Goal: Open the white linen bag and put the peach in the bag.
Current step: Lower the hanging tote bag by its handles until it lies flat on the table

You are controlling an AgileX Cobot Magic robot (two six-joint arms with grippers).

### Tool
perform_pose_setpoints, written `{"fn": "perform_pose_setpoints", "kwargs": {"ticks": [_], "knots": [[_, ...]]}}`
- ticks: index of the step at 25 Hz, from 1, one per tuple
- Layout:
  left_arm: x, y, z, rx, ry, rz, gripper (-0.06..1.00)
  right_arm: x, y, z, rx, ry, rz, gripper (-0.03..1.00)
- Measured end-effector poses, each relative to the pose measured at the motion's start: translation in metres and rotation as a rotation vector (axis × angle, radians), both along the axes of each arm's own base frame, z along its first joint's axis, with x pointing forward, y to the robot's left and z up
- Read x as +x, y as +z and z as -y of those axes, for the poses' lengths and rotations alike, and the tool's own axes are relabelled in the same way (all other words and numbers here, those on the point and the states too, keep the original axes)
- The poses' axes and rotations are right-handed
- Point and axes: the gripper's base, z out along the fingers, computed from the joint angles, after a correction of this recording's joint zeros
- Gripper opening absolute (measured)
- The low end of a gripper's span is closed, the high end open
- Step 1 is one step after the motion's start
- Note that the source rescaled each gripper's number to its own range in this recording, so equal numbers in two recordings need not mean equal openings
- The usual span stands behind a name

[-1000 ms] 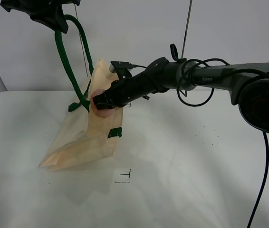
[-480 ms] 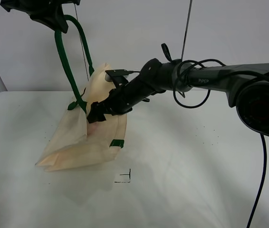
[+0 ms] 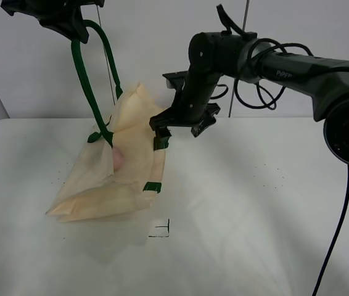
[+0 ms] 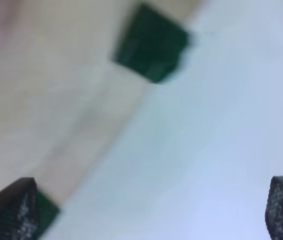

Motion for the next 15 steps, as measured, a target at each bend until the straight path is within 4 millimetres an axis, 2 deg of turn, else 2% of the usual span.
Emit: {"fn": "perform_pose_setpoints", "kwargs": {"ticks": [3,6,9,11,15], "knots": [[0.000,0.000,0.000,0.000,0.000,0.000,0.00,0.007,0.003,0.015,-0.033,-0.052,-0.012,1.00],[0.000,0.000,0.000,0.000,0.000,0.000,0.00,0.018,0.002,0.044,-0.051,-0.111,-0.039,1.00],[0.000,0.000,0.000,0.000,0.000,0.000,0.00,0.034,0.001,0.086,-0.061,-0.201,-0.054,1.00],[0.000,0.000,0.000,0.000,0.000,0.000,0.00,0.045,0.001,0.121,-0.067,-0.275,-0.057,1.00],[0.000,0.000,0.000,0.000,0.000,0.000,0.00,0.058,0.001,0.182,-0.076,-0.391,-0.064,1.00]]}}
